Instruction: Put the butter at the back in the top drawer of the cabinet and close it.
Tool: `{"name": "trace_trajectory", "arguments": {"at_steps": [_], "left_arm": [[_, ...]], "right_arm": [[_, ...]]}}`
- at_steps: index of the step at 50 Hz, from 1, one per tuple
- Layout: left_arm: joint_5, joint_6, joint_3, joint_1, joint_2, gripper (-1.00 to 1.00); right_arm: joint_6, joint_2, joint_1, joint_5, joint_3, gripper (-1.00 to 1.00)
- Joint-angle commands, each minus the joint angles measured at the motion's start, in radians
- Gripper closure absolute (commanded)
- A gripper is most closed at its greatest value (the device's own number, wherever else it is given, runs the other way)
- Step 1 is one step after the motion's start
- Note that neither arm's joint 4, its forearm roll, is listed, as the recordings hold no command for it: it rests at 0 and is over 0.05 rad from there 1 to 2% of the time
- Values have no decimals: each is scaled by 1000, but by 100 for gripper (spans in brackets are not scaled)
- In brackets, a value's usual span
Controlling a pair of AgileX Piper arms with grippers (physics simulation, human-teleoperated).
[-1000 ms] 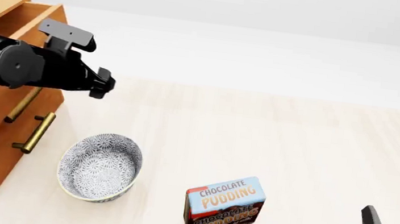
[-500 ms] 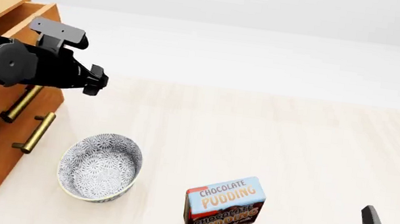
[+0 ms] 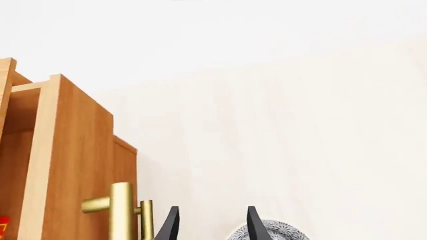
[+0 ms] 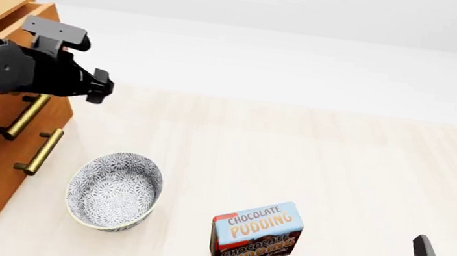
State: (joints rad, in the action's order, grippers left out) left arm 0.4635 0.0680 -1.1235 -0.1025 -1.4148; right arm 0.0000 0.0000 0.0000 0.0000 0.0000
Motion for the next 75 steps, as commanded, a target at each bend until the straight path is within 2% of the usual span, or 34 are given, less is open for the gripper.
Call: {"name": "trace_trajectory", "arguments": {"at_steps": [1, 53, 75], "left_arm": [[-16, 6, 30, 27, -55, -100], [-114, 2, 64, 125, -110, -100], [-128, -24, 66, 135, -105, -100]], "right_arm": [[0, 0, 0, 0, 0, -100], [0, 0, 0, 0, 0, -100], [0, 0, 0, 0, 0, -100]]}}
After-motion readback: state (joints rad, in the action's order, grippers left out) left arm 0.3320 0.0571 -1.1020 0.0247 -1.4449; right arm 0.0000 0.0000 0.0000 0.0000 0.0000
